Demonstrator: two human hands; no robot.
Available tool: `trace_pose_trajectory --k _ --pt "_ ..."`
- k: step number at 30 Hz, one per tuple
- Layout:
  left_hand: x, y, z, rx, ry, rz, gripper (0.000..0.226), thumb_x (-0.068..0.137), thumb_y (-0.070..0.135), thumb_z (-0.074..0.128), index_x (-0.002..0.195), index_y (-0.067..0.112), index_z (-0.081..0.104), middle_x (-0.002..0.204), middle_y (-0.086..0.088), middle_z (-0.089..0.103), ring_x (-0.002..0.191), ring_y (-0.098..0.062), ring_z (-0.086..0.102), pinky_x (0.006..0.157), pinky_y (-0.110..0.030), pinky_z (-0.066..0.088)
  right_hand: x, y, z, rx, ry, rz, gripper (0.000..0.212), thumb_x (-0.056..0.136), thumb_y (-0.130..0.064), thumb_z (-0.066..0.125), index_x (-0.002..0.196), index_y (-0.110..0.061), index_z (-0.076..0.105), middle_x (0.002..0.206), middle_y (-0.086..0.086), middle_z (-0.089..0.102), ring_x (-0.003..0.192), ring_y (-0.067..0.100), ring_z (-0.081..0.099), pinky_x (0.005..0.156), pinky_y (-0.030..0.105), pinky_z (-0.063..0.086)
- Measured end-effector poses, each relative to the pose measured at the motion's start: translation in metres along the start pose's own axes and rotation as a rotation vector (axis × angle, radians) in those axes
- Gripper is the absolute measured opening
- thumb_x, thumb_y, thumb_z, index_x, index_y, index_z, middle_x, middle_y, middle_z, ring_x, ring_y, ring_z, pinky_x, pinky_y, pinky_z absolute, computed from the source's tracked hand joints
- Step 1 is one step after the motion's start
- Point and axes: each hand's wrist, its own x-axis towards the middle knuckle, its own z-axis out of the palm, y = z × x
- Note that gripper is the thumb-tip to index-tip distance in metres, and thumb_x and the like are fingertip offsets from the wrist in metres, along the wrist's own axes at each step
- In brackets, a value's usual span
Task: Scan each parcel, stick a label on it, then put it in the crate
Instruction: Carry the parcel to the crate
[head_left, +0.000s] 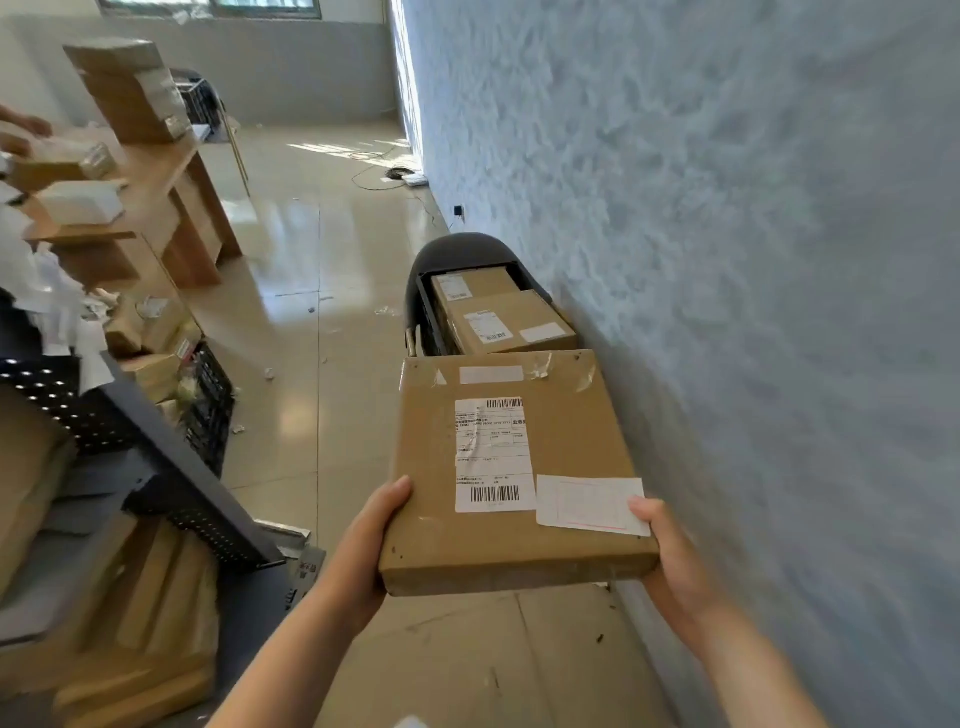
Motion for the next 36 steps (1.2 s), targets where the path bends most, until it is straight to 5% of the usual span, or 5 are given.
trace_pose_trajectory --k 14,21,24,33,36 --pt "0.266 0.153 0.000 0.022 0.035 -0.065 0.044 0.096 0.047 0.048 0.123 0.017 0.065 0.110 -0.006 0.076 0.090 -0.020 0.072 0.081 -0.037 0.052 0.299 -0.101 0.048 -0.075 -0.045 0.034 0.052 0.088 -0.046 0.056 0.130 -0.016 0.059 0.119 0.005 0.072 0.114 0.023 0.066 0.106 0.047 0.045" --pt "0.398 0.215 0.017 0.059 0.060 -0.094 0.042 0.098 0.043 0.045 0.123 0.014 0.064 0.104 -0.009 0.076 0.081 -0.020 0.073 0.072 -0.035 0.053 0.435 -0.145 0.047 -0.068 -0.057 0.056 0.038 0.101 -0.033 0.042 0.128 -0.015 0.060 0.118 0.006 0.073 0.110 0.021 0.068 0.098 0.042 0.050" --pt "0.458 0.236 0.030 0.088 0.083 -0.092 0.037 0.101 0.039 0.042 0.118 0.015 0.063 0.098 -0.007 0.078 0.077 -0.018 0.074 0.067 -0.031 0.053 0.511 -0.163 0.037 -0.097 -0.080 0.070 0.038 0.103 -0.031 0.040 0.130 -0.015 0.059 0.120 0.010 0.071 0.113 0.026 0.067 0.103 0.049 0.048" --pt "0.622 0.266 0.057 0.057 0.306 -0.121 0.032 0.099 0.039 0.047 0.120 0.018 0.059 0.110 -0.008 0.072 0.100 -0.025 0.068 0.087 -0.037 0.053 0.728 -0.198 0.030 -0.273 -0.153 0.143 0.031 0.097 -0.027 0.050 0.123 -0.021 0.065 0.122 0.006 0.069 0.114 0.023 0.064 0.101 0.041 0.050" --pt "0.662 0.271 0.065 0.056 0.383 -0.104 0.021 0.101 0.033 0.044 0.108 0.020 0.059 0.100 -0.007 0.070 0.087 -0.022 0.066 0.073 -0.033 0.052 0.776 -0.195 0.035 -0.342 -0.173 0.183 0.028 0.098 -0.024 0.046 0.119 -0.027 0.065 0.118 0.002 0.070 0.112 0.020 0.062 0.102 0.041 0.050"
